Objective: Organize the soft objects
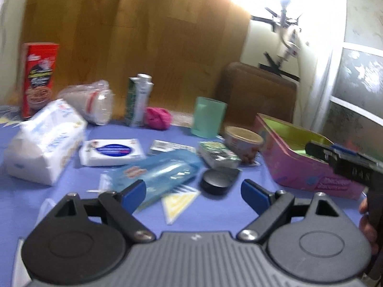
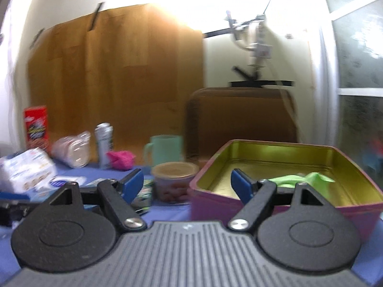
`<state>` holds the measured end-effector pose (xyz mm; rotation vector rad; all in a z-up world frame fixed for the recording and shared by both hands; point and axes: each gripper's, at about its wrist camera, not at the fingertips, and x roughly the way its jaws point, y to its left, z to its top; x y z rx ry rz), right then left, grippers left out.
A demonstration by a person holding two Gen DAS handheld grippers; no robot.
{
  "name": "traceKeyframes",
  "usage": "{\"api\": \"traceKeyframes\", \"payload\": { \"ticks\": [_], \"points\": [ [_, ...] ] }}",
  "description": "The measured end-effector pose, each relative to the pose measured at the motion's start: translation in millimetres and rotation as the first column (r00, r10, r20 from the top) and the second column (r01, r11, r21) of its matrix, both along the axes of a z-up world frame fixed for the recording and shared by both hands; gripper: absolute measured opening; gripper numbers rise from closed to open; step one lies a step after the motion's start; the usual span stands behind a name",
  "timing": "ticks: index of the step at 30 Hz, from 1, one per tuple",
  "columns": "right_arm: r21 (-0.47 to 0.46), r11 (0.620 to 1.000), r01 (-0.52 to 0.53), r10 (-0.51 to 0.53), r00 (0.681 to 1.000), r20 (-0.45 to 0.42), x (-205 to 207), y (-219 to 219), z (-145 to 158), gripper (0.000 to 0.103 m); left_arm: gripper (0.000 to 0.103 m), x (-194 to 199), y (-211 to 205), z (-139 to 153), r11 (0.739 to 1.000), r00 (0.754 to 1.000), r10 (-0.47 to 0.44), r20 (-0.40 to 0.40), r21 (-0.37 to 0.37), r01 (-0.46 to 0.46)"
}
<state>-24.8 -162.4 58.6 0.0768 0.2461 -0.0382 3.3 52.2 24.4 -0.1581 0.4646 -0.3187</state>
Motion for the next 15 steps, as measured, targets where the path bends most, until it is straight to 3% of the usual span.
{"api": "traceKeyframes", "payload": {
  "ticks": [4, 10, 15],
  "points": [
    [-0.012, 0.99, -0.142, 0.141, 0.988, -0.064, 16, 25, -2, 0.082, 0.09, 3, 32, -8, 0.995, 0.995, 0.1, -0.029, -0.018, -0.1],
    [0.001, 0.947, -0.321, 0.318, 0.938, -0.135, 49, 62, -4, 0.082, 0.09, 8, 72, -15, 0.973, 0.977, 0.206, -0.057, -0.097, -0.211],
    [0.099, 0.929, -0.355, 0.369, 0.902, -0.225, 113, 77, -3, 0.082, 0.089, 9, 77, -17, 0.969, 0.976, 0.21, -0.051, -0.123, -0.215]
  ]
}}
